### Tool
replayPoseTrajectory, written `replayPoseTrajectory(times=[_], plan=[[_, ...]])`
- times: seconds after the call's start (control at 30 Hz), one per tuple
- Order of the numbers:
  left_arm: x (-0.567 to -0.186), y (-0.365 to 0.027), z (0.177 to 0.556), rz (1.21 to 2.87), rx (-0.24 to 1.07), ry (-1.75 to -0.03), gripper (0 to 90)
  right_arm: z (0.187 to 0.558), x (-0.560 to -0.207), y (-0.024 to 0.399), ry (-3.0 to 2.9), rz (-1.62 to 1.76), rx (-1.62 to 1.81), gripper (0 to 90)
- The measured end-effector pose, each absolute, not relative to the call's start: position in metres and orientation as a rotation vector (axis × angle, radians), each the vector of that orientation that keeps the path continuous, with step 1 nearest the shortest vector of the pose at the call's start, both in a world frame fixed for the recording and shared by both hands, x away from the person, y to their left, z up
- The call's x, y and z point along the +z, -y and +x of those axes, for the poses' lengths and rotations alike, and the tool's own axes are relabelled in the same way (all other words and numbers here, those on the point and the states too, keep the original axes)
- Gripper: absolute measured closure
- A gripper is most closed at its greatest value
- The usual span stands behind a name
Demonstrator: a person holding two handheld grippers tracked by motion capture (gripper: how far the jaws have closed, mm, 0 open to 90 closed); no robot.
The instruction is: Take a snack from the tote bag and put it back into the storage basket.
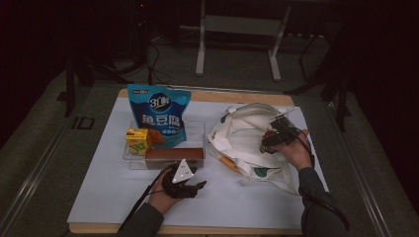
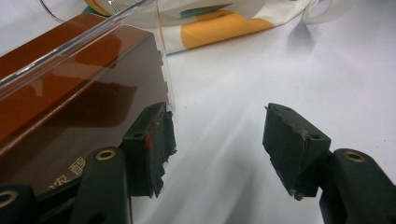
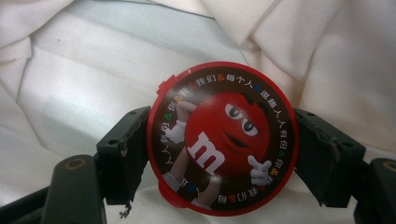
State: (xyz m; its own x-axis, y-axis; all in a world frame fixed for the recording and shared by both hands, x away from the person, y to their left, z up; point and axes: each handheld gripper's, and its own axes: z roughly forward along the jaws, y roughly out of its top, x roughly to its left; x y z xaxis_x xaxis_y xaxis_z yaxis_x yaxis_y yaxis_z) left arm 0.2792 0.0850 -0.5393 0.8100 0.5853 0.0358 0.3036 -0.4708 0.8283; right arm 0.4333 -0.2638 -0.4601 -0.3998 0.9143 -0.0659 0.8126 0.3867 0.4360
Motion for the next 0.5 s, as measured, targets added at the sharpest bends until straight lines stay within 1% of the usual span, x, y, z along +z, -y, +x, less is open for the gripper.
replayPoseTrajectory(times=[0.17,0.33,0.5], plan=[[-0.5393,-0.0850,0.2792,2.091,0.396,-0.654,40.6,0.4344,-0.4591,0.2628,-2.433,1.433,0.453,24.5],[-0.5393,-0.0849,0.2792,2.092,0.397,-0.654,40.6,0.4373,-0.4636,0.2635,-2.479,1.387,0.407,21.4],[-0.5393,-0.0849,0.2792,2.093,0.396,-0.654,40.7,0.4405,-0.4679,0.2615,-2.493,1.393,0.386,21.5]])
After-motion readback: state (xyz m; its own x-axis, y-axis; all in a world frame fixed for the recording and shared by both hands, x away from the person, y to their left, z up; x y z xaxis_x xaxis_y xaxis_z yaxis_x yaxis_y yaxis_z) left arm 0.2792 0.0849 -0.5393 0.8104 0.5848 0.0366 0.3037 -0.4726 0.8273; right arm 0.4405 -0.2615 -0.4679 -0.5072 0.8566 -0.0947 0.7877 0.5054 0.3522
